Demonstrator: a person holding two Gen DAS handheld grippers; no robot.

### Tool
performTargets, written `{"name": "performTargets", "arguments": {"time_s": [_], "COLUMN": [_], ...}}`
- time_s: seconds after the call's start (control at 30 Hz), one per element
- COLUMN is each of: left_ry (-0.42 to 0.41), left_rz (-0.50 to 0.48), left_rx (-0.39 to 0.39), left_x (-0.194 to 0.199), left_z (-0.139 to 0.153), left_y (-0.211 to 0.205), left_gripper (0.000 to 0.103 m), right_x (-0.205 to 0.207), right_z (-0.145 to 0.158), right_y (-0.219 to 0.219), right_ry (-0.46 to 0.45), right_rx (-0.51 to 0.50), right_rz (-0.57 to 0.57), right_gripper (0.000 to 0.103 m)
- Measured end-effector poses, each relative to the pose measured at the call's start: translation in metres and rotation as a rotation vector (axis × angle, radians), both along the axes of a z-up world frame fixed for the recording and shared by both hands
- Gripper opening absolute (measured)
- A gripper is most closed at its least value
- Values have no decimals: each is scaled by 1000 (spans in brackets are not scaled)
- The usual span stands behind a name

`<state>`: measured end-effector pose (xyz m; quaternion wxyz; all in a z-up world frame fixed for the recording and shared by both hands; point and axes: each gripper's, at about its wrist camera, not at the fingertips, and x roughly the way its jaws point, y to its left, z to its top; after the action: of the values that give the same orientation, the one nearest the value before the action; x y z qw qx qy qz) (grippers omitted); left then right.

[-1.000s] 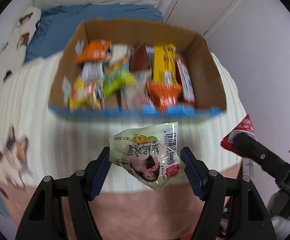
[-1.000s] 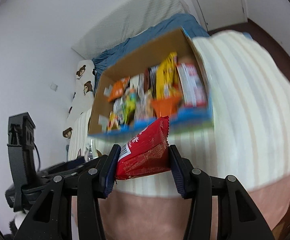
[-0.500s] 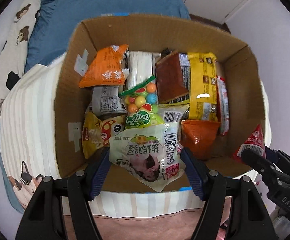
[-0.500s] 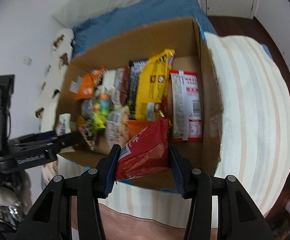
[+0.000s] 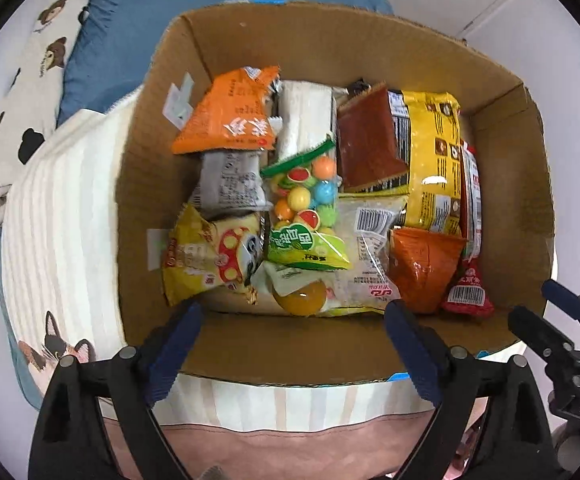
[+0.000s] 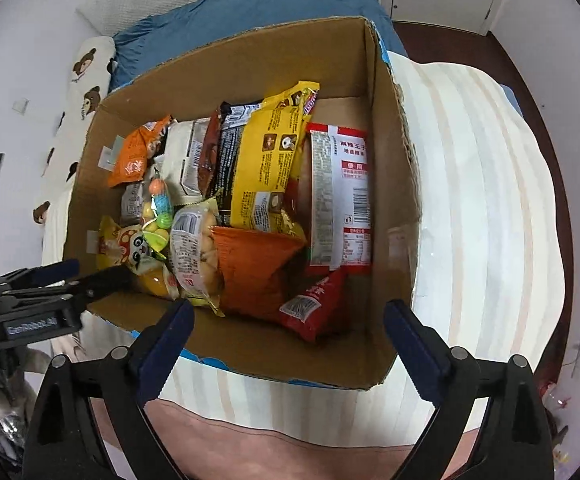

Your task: Organize snacks

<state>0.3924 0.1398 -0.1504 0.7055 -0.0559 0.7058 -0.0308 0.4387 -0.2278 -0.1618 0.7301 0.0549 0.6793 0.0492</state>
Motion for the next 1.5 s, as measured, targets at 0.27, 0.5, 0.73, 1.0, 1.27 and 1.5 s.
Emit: {"name": "performTargets", "arguments": {"time_s": [0.27,0.5,0.73,1.0,1.27,1.5], "left_ry": [-55,-155,-281,-449,-572,-625], "left_rz": [17,31,42,49,52,61], "left_rx": [3,7,44,85,99,100], "left_x": [-17,-44,-92,-168,-243,-293], "left_z": [18,45,77,126,172,200], "left_y": [5,5,2,-1,-9,-15], "left_gripper": [94,94,94,94,94,94], "right_x": [-7,-30,-74,-149,-233,-287], "right_z": [3,22,55,106,162,195], "right_y": [0,2,8,7,4,4], "right_ry": [-19,-100,-225,-398,-538,-619], "right_rx": [-10,-2,1,17,25,-8], "right_rz": [-17,-25,-16,-17,0,9], "right_gripper": [99,99,99,99,99,102]}}
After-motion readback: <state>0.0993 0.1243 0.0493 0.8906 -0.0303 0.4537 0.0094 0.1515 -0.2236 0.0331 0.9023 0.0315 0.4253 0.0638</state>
